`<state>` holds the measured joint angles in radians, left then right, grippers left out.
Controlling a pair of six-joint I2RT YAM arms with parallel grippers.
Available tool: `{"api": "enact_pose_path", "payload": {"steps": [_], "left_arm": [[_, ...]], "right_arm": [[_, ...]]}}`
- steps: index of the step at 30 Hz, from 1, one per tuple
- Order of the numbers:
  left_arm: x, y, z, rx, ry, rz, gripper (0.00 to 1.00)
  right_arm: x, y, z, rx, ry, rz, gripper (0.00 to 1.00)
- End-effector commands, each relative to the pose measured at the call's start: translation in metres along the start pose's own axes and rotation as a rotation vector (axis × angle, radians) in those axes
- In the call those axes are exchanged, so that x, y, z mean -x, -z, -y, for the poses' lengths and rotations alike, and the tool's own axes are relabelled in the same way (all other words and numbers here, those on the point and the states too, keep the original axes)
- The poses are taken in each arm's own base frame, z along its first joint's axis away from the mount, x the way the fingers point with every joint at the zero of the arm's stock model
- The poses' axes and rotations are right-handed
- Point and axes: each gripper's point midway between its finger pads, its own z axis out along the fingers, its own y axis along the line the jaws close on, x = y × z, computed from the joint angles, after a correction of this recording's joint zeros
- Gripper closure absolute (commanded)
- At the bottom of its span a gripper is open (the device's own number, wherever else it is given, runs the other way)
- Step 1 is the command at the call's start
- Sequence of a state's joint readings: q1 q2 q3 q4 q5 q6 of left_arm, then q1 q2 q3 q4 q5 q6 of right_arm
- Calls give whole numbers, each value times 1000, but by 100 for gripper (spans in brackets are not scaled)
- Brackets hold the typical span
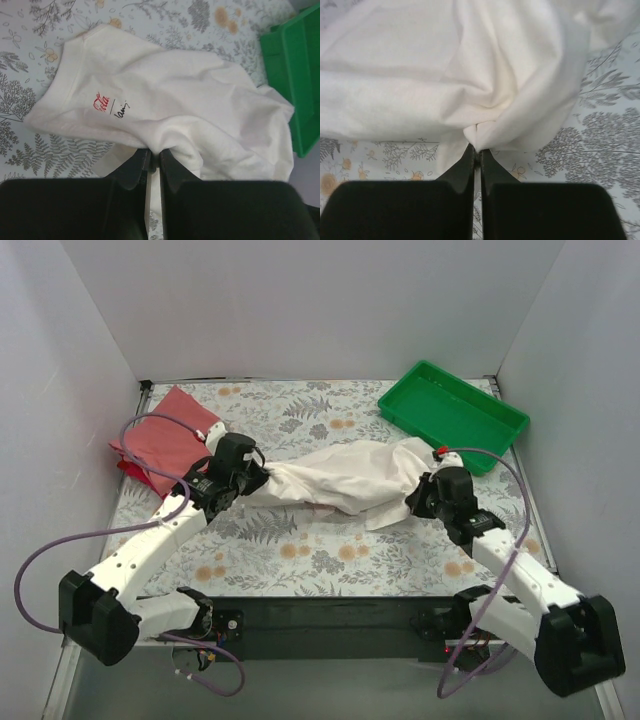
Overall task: Fold and stack the t-shirts
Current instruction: Flatten the tshirt out
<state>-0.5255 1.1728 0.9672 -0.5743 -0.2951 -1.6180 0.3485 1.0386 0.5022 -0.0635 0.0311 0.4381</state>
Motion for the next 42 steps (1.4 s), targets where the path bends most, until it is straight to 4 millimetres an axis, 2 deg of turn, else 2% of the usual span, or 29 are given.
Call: {"api": "enact_pose_path", "payload": {"steps": [1,3,4,5,7,8,9,11,12,15,16,18,19,20,23,25,27,29,31,32,33,35,36,37,38,39,40,41,42], "left_arm": [[56,46,29,-97,50,158,100],[70,62,35,-122,73,198,100],[81,74,43,-153,87,226,100],[91,88,46,-185,103,259,100],[108,112,58,-244,118,309,100],[117,128,62,-282,129,337,100],[123,138,67,-311,130,351,100],[142,169,79,-382,135,403,100],[148,183,83,-417,139,418,100],[170,230,98,-526,145,480,100],[173,242,104,-570,135,484,100],[186,273,112,-636,128,525,100],[189,282,115,-657,119,532,100],[198,303,118,-692,119,567,100],[208,324,121,-723,116,599,100],[214,337,124,-746,104,627,100],[217,332,129,-737,80,635,100],[222,306,134,-667,76,640,100],[225,277,139,-587,64,637,100],[225,240,146,-503,36,616,100],[224,215,147,-436,14,598,100],[230,186,154,-359,-14,595,100],[223,144,164,-318,-61,545,100],[225,128,170,-313,-68,530,100],[249,123,171,-309,-42,552,100],[256,111,175,-327,-39,528,100],[250,67,178,-312,-55,428,100],[290,85,181,-350,-15,491,100],[302,82,182,-366,-8,488,100]], "right_arm": [[59,49,8,-97,69,214,99],[97,86,6,-134,74,347,99],[100,99,10,-164,85,347,99],[127,123,5,-179,75,431,99],[148,155,-1,-173,88,515,99],[158,168,-5,-163,94,552,99],[178,193,-15,-136,92,620,99],[192,215,-27,-96,122,663,99],[210,241,-39,-57,125,726,99],[232,275,-58,-3,162,789,99],[246,303,-66,22,160,849,99],[256,322,-73,41,169,885,99],[265,344,-79,63,168,935,99],[267,352,-85,85,185,946,99],[273,374,-99,148,218,974,99],[273,374,-101,152,229,966,99],[274,362,-100,134,236,944,99],[276,344,-96,104,229,909,99],[280,315,-96,78,239,848,99],[282,302,-94,60,241,824,99],[285,279,-93,36,246,775,99],[290,255,-89,-3,252,740,99],[292,229,-88,-24,264,691,99],[295,217,-88,-34,267,675,99],[299,206,-89,-38,286,661,99],[302,179,-87,-48,299,615,99],[313,177,-91,-41,301,621,99],[317,169,-95,-16,311,607,99],[326,153,-89,-28,316,584,99]]}}
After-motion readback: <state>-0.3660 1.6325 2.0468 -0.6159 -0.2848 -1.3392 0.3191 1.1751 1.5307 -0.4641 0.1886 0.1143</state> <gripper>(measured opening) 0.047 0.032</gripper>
